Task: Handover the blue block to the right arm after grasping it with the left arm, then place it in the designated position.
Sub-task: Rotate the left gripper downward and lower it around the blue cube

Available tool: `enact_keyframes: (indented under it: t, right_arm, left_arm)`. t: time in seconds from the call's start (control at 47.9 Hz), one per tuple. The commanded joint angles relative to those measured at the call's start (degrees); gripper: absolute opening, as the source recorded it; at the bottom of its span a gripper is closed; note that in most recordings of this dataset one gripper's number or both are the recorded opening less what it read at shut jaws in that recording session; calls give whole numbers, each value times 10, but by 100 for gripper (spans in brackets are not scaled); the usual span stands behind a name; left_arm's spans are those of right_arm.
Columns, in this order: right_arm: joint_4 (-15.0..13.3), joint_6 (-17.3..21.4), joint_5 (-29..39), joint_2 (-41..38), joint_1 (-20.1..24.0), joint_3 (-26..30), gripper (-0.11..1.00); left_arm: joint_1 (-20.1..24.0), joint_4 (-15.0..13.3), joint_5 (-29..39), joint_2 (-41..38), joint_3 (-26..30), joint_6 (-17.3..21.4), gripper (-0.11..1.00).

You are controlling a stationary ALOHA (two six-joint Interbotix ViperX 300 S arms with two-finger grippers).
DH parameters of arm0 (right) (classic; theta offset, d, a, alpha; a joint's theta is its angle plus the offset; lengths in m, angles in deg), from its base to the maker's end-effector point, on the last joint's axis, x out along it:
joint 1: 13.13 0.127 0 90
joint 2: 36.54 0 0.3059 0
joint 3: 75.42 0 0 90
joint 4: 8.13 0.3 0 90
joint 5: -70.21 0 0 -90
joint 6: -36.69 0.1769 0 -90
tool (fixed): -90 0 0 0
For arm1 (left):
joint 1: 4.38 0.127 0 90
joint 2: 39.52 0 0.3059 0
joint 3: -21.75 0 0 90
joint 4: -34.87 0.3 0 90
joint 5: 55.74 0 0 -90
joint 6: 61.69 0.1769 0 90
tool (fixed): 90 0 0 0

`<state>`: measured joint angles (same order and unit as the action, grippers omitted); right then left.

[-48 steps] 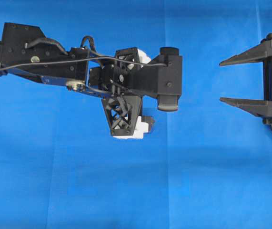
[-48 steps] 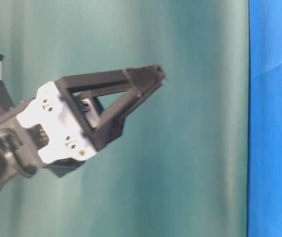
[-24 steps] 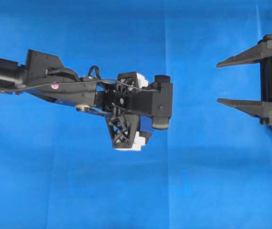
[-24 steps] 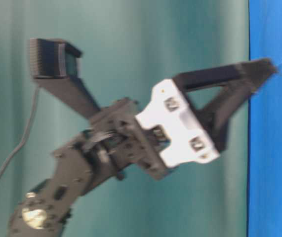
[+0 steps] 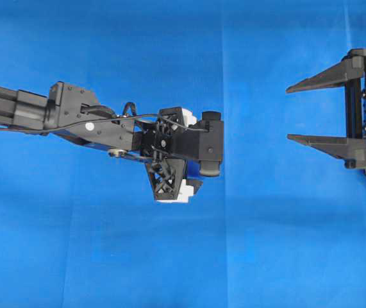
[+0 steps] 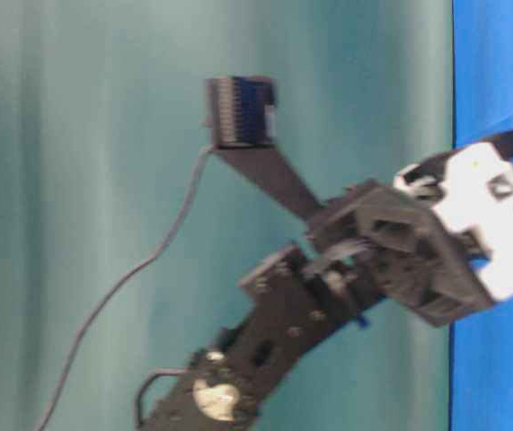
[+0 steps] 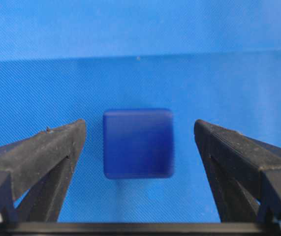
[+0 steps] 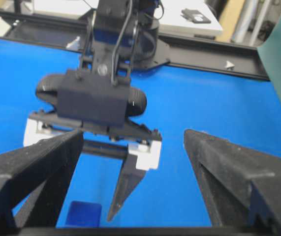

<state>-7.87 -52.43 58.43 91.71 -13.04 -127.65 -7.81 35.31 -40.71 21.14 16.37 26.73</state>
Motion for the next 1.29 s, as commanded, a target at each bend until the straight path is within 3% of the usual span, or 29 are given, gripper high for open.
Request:
enact_keyframes:
  t: [0.0, 0.25, 0.647, 0.73, 0.855, 1.272]
  right_arm:
    - [2, 0, -7, -4, -1, 17, 97]
    - [2, 0, -11, -10, -1, 17, 97]
    - [2, 0, -11, -10, -2, 18, 97]
    - [1, 0, -10, -10, -2, 18, 97]
    - [2, -1, -10, -10, -2, 17, 97]
    - [2, -1, -9, -11, -3, 18, 97]
  left_arm:
    - [3, 1, -24, 0, -4, 1, 93]
    - [3, 1, -60, -26, -17, 0, 93]
    - [9, 1, -62, -29, -8, 0, 92]
    - [9, 1, -62, -29, -5, 4, 81]
    - [9, 1, -63, -29, -9, 11, 49]
    - [9, 1, -58, -26, -11, 10, 49]
